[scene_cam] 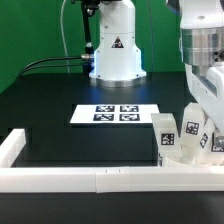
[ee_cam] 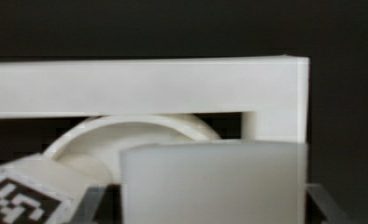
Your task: Assemble stool
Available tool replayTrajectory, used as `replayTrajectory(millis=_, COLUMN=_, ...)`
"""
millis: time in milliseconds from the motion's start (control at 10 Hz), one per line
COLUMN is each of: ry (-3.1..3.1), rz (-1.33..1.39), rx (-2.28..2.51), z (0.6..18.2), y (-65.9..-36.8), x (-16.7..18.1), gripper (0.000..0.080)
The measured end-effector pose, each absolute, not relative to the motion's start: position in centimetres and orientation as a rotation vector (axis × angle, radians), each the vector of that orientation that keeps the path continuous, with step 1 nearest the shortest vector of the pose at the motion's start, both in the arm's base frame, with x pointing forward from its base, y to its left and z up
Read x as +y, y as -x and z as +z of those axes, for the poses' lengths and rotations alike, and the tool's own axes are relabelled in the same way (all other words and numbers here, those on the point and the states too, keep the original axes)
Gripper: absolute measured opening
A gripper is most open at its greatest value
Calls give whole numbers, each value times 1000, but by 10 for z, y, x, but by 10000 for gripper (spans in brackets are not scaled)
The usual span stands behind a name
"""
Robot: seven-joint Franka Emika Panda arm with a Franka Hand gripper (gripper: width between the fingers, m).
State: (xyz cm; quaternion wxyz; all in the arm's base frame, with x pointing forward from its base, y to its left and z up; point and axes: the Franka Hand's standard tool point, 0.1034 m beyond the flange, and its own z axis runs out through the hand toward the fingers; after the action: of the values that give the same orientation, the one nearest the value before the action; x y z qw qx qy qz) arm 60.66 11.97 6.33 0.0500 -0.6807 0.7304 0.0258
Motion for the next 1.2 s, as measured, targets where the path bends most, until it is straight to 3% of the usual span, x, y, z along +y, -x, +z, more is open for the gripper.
replayTrajectory(millis=300, ry=1537, rz=66, rx=2546, z=64, y=-609, x=129, gripper=337)
replayTrajectory(millis=500, ry=1496, rz=61, rx=2544, z=63, y=-607, x=132, gripper=337)
replayTrajectory(millis=600, ry=1509, rz=60, rx=2535, z=63, y=-607, x=133, gripper=492)
replayTrajectory(millis=700, ry=1546, rz=57, rx=2513, z=63, y=-607, x=133, gripper=492)
replayTrajectory(millis=800, ry=1682, rz=70, rx=2439, z=64, y=-604, x=132, gripper=598)
replayTrajectory(millis=1200, ry=2175, rz=47, rx=1957, z=95, y=-611, x=129, gripper=646)
